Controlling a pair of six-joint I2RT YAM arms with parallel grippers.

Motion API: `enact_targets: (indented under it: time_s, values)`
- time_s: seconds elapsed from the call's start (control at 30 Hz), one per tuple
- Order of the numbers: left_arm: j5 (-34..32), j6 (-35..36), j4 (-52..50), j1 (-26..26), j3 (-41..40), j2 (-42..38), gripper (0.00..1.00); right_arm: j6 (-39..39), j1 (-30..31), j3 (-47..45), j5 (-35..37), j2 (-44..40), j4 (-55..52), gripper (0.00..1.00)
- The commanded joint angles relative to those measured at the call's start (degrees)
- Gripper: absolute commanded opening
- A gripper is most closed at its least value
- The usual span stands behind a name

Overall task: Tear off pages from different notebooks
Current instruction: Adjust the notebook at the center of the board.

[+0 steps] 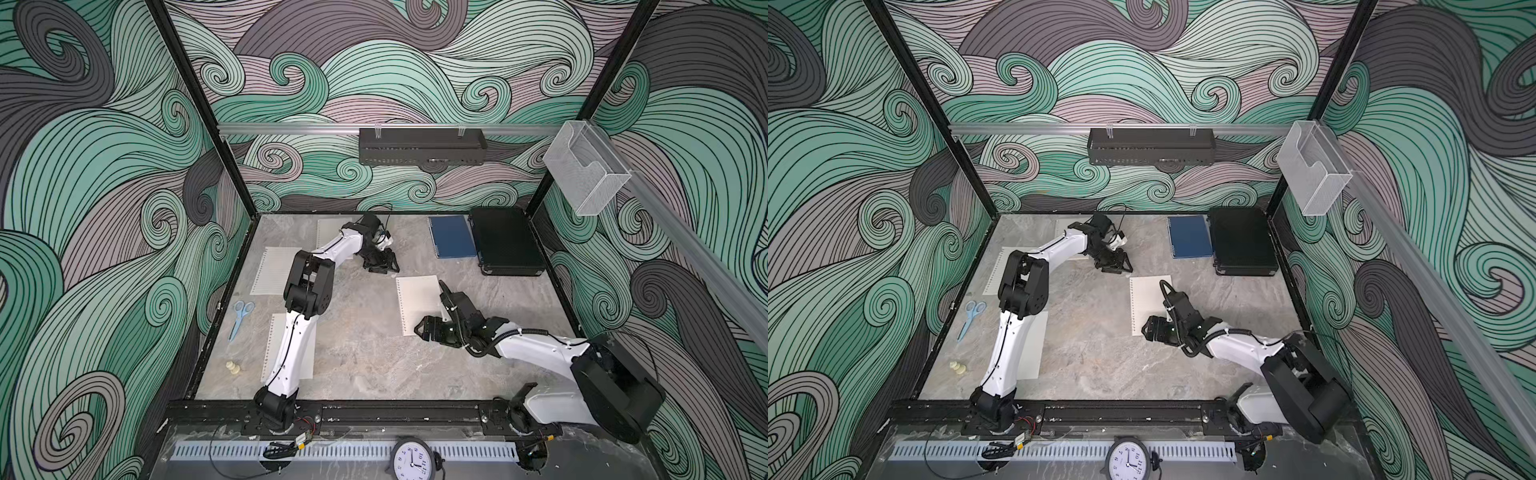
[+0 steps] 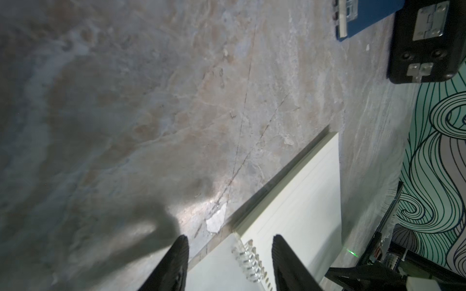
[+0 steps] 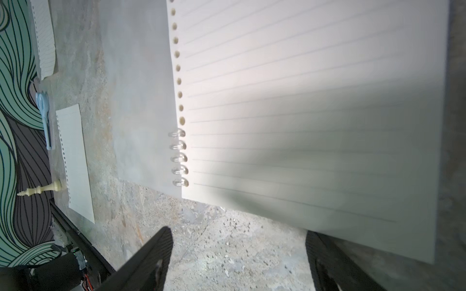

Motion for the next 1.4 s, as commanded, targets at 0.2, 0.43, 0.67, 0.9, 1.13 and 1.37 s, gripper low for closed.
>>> enact_targets:
  time_s: [0.2,0.43,0.67,0.9,1.13,1.37]
  values:
    - [-7.0,0.1,2.4,0.2,-14.5,-7.5,0.52,-5.3,-5.8,5.0,0.6,7.7,0.6,0.84]
    - [-8.9,-2.6,7.7,1.0,-28.9,-15.9,0.52,-8.7,-9.8,13.1,0.2,16.7,3.3,0.83]
    - [-9.0,-5.2,11.7,1.0,-40.0,-23.3,0.52,-11.4,-13.5,23.8,-4.2,27.3,4.8,0.82]
    - [-6.5,-7.2,14.8,0.9,-46.3,-26.5,0.52,-12.6,-15.9,28.2,-8.6,29.9,3.9,0.81]
    - [-3.9,-8.3,17.0,0.9,-50.3,-27.7,0.51,-12.5,-15.9,20.9,-8.6,22.5,2.7,0.83]
    - [-3.6,-8.4,16.8,0.9,-52.2,-28.5,0.52,-10.9,-16.0,13.4,-9.5,16.1,2.1,0.84]
